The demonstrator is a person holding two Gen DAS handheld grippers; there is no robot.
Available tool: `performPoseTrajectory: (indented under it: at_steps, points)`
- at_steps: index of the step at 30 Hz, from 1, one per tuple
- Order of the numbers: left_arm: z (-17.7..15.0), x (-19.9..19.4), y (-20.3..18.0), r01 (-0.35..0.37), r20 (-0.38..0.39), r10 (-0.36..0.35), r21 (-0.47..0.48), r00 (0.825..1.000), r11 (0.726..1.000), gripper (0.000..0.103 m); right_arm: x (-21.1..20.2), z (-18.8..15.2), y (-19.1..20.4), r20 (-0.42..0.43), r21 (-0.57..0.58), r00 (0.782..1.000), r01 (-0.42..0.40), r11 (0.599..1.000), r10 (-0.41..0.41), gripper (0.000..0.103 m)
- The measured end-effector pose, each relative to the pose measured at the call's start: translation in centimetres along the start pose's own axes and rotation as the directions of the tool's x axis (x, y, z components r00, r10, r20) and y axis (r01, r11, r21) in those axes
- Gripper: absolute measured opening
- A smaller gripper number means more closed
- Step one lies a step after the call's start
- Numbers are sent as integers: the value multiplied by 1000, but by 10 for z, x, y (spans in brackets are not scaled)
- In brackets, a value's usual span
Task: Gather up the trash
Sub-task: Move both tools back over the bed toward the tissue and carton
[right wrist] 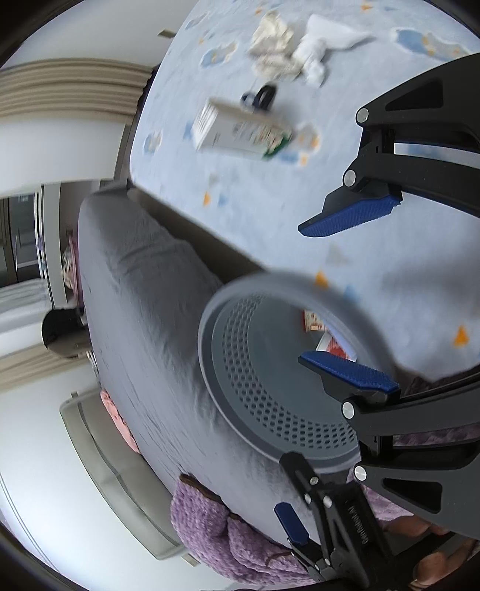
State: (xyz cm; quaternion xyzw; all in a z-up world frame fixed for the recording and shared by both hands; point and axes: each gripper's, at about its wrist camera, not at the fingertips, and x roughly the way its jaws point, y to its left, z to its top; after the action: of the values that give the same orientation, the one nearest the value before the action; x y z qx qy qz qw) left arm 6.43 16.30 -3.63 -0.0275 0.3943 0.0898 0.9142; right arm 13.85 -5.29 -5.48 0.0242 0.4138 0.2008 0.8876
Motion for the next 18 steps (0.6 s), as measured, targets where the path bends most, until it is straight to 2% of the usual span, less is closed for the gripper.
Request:
performPoseTrajectory:
  at_steps: [8, 18]
  points:
    - [-6, -8, -42, 39, 0, -39, 59, 999, 998, 96, -32, -24, -64, 13, 111, 996, 84, 990, -86, 65]
    - [-14, -11, -99, 104, -22, -102, 131, 995, 986, 96, -64, -48, -143, 9, 223, 979, 196, 955, -204, 65]
